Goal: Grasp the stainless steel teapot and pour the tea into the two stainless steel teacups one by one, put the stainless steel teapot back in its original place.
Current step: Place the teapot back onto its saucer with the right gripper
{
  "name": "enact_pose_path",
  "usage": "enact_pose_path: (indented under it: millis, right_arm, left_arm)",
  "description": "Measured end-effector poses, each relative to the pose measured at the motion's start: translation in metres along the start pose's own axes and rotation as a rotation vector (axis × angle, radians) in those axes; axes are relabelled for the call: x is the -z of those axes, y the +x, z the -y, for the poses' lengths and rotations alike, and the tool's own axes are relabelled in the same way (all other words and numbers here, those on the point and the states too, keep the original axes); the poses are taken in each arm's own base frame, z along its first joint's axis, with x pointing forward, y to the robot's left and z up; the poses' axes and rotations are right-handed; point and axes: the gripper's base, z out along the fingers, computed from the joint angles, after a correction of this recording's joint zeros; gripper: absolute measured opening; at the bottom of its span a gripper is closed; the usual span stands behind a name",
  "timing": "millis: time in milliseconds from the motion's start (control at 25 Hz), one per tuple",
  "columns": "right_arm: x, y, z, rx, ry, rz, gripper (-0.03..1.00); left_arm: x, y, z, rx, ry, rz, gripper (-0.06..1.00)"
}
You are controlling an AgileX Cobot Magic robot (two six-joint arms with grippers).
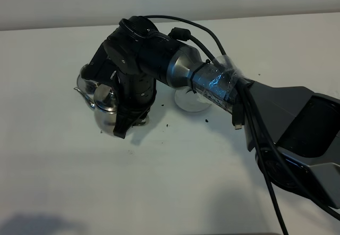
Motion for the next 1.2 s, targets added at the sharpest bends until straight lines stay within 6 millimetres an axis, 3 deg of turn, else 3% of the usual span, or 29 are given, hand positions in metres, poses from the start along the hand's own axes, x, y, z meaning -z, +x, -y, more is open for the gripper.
enact_pose_path:
  millis: [120, 360, 520, 720, 880, 1200]
  right_arm:
    - [0.012, 0.000, 0.005, 0.005, 0.044, 0.011, 0.18]
    - [0.070, 0.004, 0.026, -0.052, 0.105, 0.107, 0.18]
    - [0.084, 0.026, 0.050, -0.115, 0.118, 0.091, 0.18]
    - [0.077, 0.067, 0.070, -0.182, 0.095, -0.024, 0.18]
    - [0.059, 0.092, 0.079, -0.235, 0.060, -0.083, 0.18]
    - [0.023, 0.112, 0.088, -0.271, 0.081, -0.043, 0.18]
  left_arm:
    - [0.000, 0.000, 0.000, 0.000, 0.000, 0.000, 0.39]
    - [0.000, 0.000, 0.000, 0.000, 0.000, 0.000, 0.39]
    - [0.000, 0.000, 0.000, 0.000, 0.000, 0.000, 0.39]
    - [0.000, 0.000, 0.000, 0.000, 0.000, 0.000, 0.39]
    - [0.000, 0.000, 0.000, 0.000, 0.000, 0.000, 0.39]
    - [0.000, 0.000, 0.000, 0.000, 0.000, 0.000, 0.39]
